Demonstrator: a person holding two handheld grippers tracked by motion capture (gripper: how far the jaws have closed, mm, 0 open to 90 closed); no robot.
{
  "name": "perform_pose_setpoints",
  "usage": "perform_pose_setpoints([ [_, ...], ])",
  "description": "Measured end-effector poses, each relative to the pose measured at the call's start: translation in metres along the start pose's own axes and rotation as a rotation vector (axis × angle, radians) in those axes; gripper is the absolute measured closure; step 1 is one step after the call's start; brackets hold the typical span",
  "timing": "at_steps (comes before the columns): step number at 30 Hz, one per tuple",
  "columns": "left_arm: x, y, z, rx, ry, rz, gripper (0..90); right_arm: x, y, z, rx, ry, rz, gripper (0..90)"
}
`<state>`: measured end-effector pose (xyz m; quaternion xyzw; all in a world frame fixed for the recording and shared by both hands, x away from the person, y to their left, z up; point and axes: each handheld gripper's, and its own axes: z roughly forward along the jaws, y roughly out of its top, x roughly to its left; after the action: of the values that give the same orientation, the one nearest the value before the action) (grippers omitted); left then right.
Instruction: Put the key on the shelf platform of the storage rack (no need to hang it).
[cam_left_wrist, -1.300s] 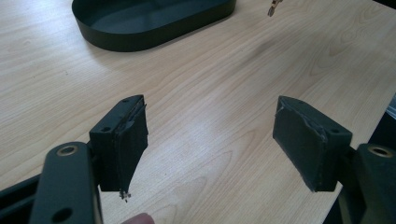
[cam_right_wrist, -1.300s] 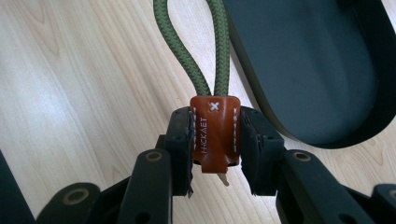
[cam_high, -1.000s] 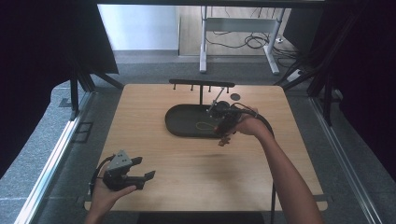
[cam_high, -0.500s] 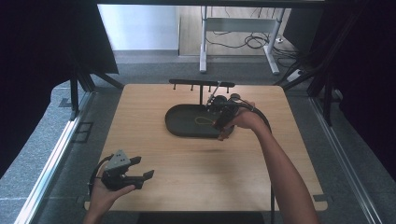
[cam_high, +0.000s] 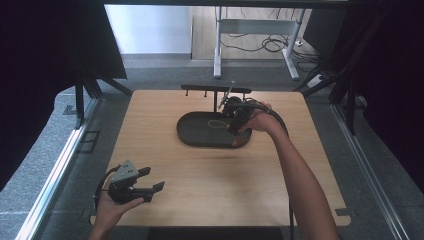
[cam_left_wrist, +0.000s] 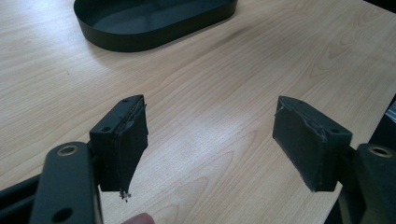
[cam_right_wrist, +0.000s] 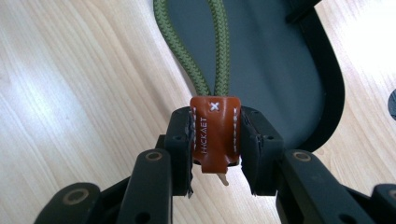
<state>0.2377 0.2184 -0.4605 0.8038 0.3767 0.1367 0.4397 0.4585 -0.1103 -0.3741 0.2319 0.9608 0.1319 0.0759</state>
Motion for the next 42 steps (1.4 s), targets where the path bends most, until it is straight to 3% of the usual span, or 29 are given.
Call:
perform_pose_setpoints([
  [12,0.001,0.000,-0.001,0.001,-0.001,-0.001,26.7,-0.011,0.012,0.005,0.014,-0.030,0.000,66.4],
  [20,0.002,0.000,-0.002,-0.002,-0.003,-0.003,26.7,-0.020,0.016,0.012,0.020,-0.023,0.010,66.3],
  [37,0.003,-0.001,-0.002,-0.004,-0.002,-0.006,26.7,-0.031,0.020,0.043,-0.003,-0.047,-0.003,66.2],
  [42,0.002,-0.001,-0.002,-0.002,-0.002,-0.006,26.7,-0.032,0.020,0.052,0.014,-0.046,-0.005,66.0],
])
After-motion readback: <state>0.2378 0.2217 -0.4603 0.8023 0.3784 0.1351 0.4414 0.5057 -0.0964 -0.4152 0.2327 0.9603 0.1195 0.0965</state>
